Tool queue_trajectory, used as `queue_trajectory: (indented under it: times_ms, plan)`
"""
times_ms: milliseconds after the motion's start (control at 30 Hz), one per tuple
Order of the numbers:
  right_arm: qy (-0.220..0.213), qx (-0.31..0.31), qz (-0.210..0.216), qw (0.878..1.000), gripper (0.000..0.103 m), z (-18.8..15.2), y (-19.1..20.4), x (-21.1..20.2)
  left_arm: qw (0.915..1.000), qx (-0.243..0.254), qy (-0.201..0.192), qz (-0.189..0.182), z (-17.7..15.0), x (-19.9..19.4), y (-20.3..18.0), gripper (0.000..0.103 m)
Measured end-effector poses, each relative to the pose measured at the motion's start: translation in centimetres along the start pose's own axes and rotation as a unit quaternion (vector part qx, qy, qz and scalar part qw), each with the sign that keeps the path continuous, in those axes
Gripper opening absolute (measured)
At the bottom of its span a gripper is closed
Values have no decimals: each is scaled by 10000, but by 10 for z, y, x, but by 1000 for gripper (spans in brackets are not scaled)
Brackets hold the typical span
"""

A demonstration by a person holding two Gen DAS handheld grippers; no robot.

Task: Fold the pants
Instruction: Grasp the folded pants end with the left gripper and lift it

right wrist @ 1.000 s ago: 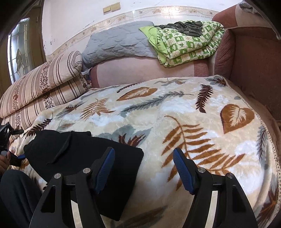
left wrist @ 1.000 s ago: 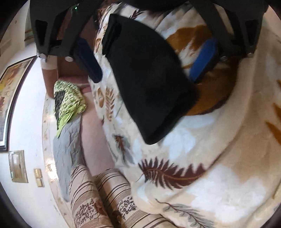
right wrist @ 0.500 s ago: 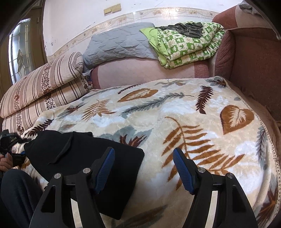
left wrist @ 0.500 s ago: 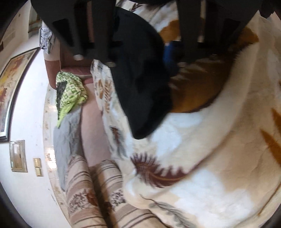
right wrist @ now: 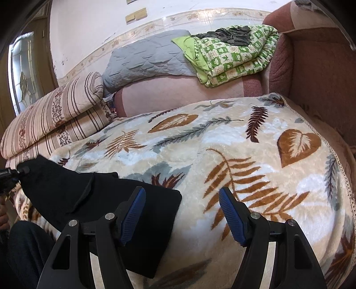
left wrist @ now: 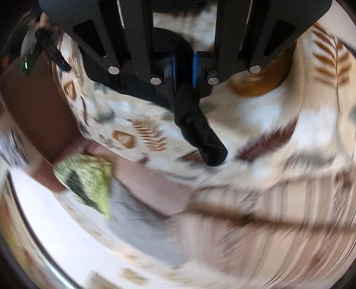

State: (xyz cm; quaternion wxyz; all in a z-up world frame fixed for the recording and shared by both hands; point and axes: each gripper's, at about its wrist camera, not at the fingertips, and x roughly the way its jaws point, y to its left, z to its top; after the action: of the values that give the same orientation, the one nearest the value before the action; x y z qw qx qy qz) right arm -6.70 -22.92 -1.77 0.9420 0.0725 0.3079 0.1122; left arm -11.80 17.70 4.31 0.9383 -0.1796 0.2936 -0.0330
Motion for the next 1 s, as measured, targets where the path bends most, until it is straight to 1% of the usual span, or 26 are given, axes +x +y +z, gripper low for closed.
queue_trajectory:
  times_ms: [67,133,233,300,433,567,700,767,933,1000]
  plan:
    - [-17,109,26,9999,70,1,-4,-2,9994,242,-48,-223,2,-5,-24,7]
    - [-32,240,52,9997,70,1,-8,-4,9978,379,-31,-540,1,-6,-50,7]
    - [-63,417,50,9991,70,1,-16,-8,9948,479,78,-896,-3,-2,-80,7]
    - [-104,536,44,9985,70,2,-21,-11,9921,543,231,-1108,-8,6,-100,7]
    - [-145,829,0,9965,70,3,-33,-13,9872,718,567,-1305,-23,28,-135,7]
    - [-86,1296,-114,9915,70,0,-52,-11,9820,876,886,-1421,-39,46,-163,7]
    - [17,1577,-425,9866,70,-5,-64,-7,9749,1135,1189,-1501,-58,65,-194,7]
    - [55,1645,-530,9849,70,-7,-67,-5,9720,1225,1330,-1503,-70,73,-202,7]
    - [88,1700,-506,9841,70,-7,-70,-3,9640,1377,1670,-1544,-99,86,-214,7]
    - [89,1696,-505,9842,70,-8,-69,-3,9624,1440,1708,-1545,-105,88,-220,7]
